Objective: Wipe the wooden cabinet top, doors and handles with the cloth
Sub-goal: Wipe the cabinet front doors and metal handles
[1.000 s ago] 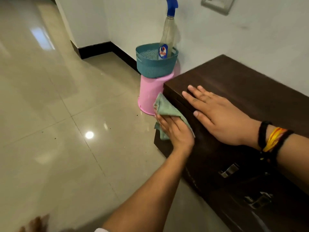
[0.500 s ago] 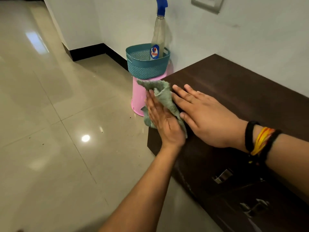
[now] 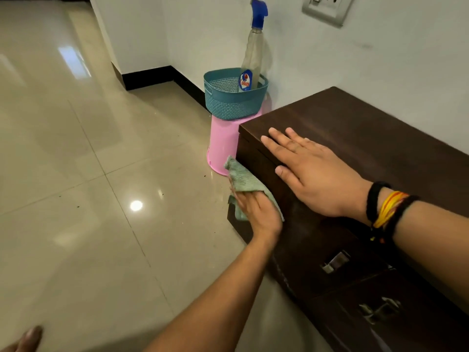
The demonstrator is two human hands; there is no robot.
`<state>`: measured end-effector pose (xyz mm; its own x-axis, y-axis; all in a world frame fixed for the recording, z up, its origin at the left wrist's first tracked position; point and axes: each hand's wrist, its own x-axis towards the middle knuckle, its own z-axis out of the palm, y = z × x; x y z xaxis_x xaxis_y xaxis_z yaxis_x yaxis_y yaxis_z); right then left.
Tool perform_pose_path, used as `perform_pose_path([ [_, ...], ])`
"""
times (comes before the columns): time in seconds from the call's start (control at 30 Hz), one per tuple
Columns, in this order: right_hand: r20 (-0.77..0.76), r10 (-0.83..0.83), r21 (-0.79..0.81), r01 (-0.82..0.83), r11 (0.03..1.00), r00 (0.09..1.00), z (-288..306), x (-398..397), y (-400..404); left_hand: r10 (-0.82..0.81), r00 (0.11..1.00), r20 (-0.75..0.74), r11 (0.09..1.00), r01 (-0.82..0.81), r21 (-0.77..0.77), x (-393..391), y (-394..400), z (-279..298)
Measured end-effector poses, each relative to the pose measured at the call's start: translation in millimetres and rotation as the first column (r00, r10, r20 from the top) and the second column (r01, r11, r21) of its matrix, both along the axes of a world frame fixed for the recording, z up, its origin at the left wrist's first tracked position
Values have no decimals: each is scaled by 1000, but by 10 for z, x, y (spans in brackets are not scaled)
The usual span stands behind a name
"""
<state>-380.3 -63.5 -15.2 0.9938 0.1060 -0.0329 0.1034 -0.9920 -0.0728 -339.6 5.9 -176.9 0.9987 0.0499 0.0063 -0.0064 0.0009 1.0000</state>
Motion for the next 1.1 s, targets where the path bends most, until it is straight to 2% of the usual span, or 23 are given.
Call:
perform_pose_path([
  [0.1,13,5,2,-5,1000,1000,-35,19,-7,-41,931,363,998,19,64,273,3,56],
  [0.13,13,11,-2,-11,1000,1000,-42,33,-6,-11,929,370,999,-3,40,439,14,63],
  [0.17,7,12,-7,-12,1000,1000,-38,35,2,36,952,305,999,-45,21,497,41,53],
  [0.23,-3,5,-12,-6,1000,1000,-30,25,-16,82,997,9,997,-82,-13,280,51,-42],
  [0.27,-4,5,-9,-5,1000,1000,-17,24,-20,54,996,-65,998,-55,-10,43,26,-55],
  [0.3,-7,6,-4,-6,1000,1000,-8,18,-19,21,999,-49,1000,-21,8,-181,-17,-51],
  [0.33,-9,3,2,-3,1000,1000,-2,4,-27,-23,999,27,1000,23,22,-324,-62,-50],
  [0.4,-2,2,12,-2,1000,1000,-15,17,-33,-30,973,227,997,14,70,-130,-76,-86],
  [0.43,5,9,6,-9,1000,1000,-26,32,-27,-15,971,240,996,-5,85,105,-79,-129],
  [0.47,7,15,-1,-15,1000,1000,-37,43,-19,13,990,141,998,-22,63,290,-58,-179],
  [0.53,0,9,-5,-9,1000,1000,-34,39,-14,93,979,-180,991,-109,-80,288,24,-270],
  [0.57,-3,8,-1,-8,1000,1000,-24,27,-16,66,944,-322,989,-104,-104,114,45,-303],
  [0.6,-2,8,5,-8,1000,1000,-11,15,-20,17,927,-375,995,-55,-89,-114,28,-251],
  [0.63,-2,6,5,-6,1000,1000,3,4,-28,-22,939,-344,998,0,-63,-280,1,-193],
  [0.67,-1,3,6,-3,1000,1000,6,-3,-32,-41,974,-224,999,32,-42,-357,-21,-209],
  [0.73,7,15,12,-15,1000,1000,-26,17,-31,-22,994,111,999,18,38,-134,-20,-356],
  [0.77,7,17,10,-17,1000,1000,-34,21,-33,-19,991,132,998,12,56,79,-8,-471],
  [0.83,4,11,14,-11,1000,1000,-34,29,-27,48,997,-59,998,-50,-28,270,83,-631],
  [0.9,0,6,13,-6,1000,1000,-4,20,-9,59,957,-285,990,-92,-106,19,131,-582],
  [0.93,-2,3,12,-3,1000,1000,4,8,-13,40,954,-297,992,-74,-105,-132,85,-508],
  [1.0,6,-1,20,1,1000,1000,3,-9,-17,0,972,-235,997,-17,-73,-265,-8,-373],
  [1.07,25,2,11,-2,1000,1000,-4,10,-7,-5,999,-32,1000,5,5,-89,-17,-344],
  [1.1,29,8,-10,-7,1000,1000,-13,23,-1,-19,1000,4,1000,19,18,74,4,-367],
])
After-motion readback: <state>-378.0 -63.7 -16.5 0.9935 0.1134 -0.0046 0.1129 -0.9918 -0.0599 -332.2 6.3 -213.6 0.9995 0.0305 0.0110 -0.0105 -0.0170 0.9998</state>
